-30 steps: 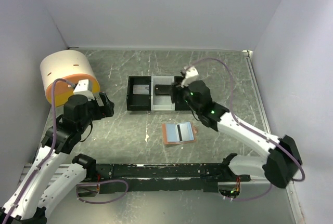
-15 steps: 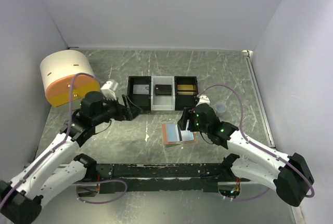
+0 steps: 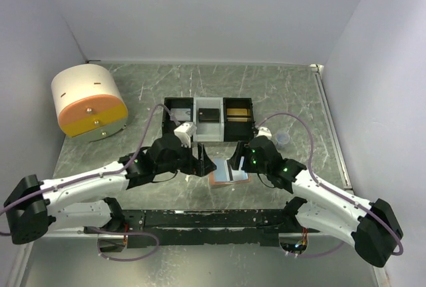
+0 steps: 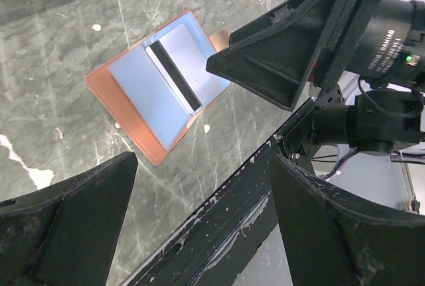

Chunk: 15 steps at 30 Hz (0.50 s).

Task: Take the credit cards out of the card holder

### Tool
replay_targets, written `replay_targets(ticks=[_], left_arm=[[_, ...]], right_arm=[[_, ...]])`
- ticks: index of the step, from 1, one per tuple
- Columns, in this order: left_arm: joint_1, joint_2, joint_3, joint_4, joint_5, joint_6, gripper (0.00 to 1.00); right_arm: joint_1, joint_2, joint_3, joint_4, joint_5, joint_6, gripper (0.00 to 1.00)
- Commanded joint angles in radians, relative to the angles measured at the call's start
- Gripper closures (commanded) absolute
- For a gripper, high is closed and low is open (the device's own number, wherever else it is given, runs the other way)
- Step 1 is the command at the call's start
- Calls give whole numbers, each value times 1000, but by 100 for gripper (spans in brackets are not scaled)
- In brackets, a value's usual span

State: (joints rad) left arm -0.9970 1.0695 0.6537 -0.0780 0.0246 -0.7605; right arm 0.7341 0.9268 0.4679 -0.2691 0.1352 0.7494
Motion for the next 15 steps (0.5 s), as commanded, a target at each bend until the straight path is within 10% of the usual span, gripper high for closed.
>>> replay_targets(ticks=[1,15], left_arm=[[-45,81,24,142,-74,-53,7],[-78,369,111,272,-58,-150,20]], right_arm=[[-2,-34,6,-37,44,25,32],[-2,-55,43,-100,173,19,39]])
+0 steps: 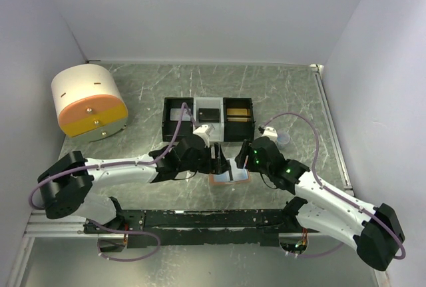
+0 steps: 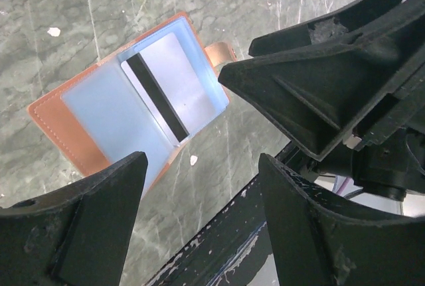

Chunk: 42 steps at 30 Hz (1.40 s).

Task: Take the credit cards out of the card holder

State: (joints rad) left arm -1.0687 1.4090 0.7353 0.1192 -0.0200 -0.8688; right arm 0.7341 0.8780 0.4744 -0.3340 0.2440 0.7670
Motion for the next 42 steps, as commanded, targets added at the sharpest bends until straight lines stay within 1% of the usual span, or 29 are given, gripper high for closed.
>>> replay_targets(ticks=[1,7,11,13,17,22,25,27,29,32,36,40,42], left_arm=[[-7,38,25,84,-9,-46,20],[-7,88,1,155,2,-82,23],[-7,138,12,172,19,-105,27],[-7,156,5,189,13,-121,29],[-5,177,-4,202,-14,-138,28],[-5,213,14,176,-12,-133,28],[-5,227,3,183,-15,-147,29],[-5,229,-11,198,-12,-152,29],[-5,225,-24,209,-15,-156,30],[-5,213,-34,202,-31,-152,30],[-5,197,-39,167,-36,-143,31],[-5,182,-81,218,-39,-154,31],[-5,187,-70,202,-40,-144,31]], right_arm=[[-2,-10,40,-36,65,-1,39],[-2,-25,21,-18,11,2,39],[-2,-4,18,-11,-20,-6,43],[-2,14,25,-22,-11,-3,45],[-3,36,23,-13,-6,0,45],[-4,48,23,-5,-8,1,45],[-5,54,26,11,-32,-4,45],[-7,61,26,37,-85,-21,45],[-7,71,27,59,-129,-39,48],[-10,94,14,85,-155,-46,50],[-28,125,30,77,-182,-57,53],[-34,149,47,69,-205,-64,54],[-35,155,52,75,-222,-68,56]])
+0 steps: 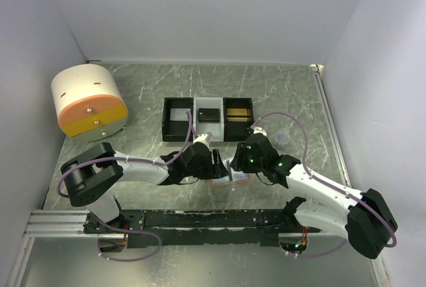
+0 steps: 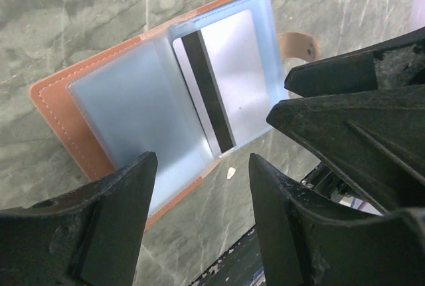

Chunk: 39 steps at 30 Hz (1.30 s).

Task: Take the credit cards out of the card holder

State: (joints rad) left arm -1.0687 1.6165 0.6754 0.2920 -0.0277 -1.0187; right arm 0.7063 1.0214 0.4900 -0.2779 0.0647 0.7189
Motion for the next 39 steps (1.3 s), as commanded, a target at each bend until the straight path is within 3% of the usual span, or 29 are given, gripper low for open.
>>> replay_targets(ticks=[1,8,15,27,32,39], left_arm=[[-5,-17,-1,8,-32,9,31],[-5,-3,-7,71,-6,7,34],[-5,39,4,101,-1,-3,36],[-5,115,-62,249,0,-21,37],[-5,143,-96,336,-6,-56,42],[-5,142,-125,418,-6,-57,59]], right_arm=[[-9,14,37,21,-47,-24,57],[-37,62,38,-8,45,-31,63],[-63,127,-21,58,-17,-13,67],[-70,83,-162,125,-23,87,71],[-69,95,-174,131,-38,98,72],[-69,71,-183,122,-40,100,72]])
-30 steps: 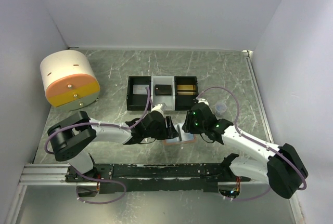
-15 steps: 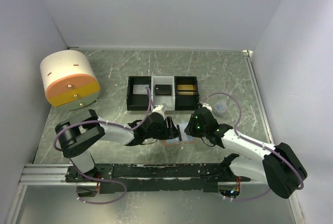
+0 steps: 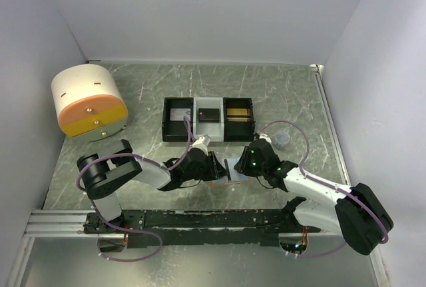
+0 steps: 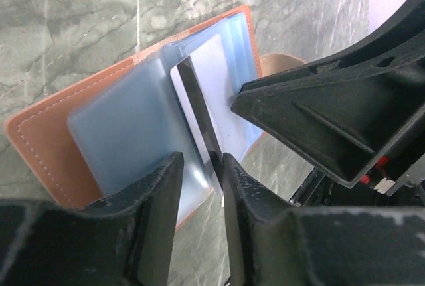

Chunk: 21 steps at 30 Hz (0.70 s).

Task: Take the credit cards out of the card holder

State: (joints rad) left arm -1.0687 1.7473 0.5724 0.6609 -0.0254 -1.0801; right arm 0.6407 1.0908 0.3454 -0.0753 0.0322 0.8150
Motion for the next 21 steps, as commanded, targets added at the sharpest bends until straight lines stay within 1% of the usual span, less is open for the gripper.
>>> replay_targets(ticks=[1,3,6,8,10,13,18,21], left_arm=[[-5,9,-21,50,-7,5,61],[-5,9,-18,59,4,13,64],[-5,20,-18,97,38,10,66],[-4,27,-41,192,61,-4,67],[-2,33,-59,248,72,-13,69],[2,32,-43,213,80,-1,73],[3,12,-49,184,62,-2,88],[3,-2,-48,142,50,-15,93]], right_arm=[[-3,0,-39,-84,-8,4,71],[-4,1,-42,-82,-10,6,71],[-4,6,-43,-71,-22,4,71],[-5,13,-37,-70,-24,-1,71],[-4,17,-27,-82,-18,-6,71],[-4,17,-22,-84,-13,-6,71],[-4,20,-15,-83,-19,-4,71],[-4,20,-8,-96,-3,-5,71]])
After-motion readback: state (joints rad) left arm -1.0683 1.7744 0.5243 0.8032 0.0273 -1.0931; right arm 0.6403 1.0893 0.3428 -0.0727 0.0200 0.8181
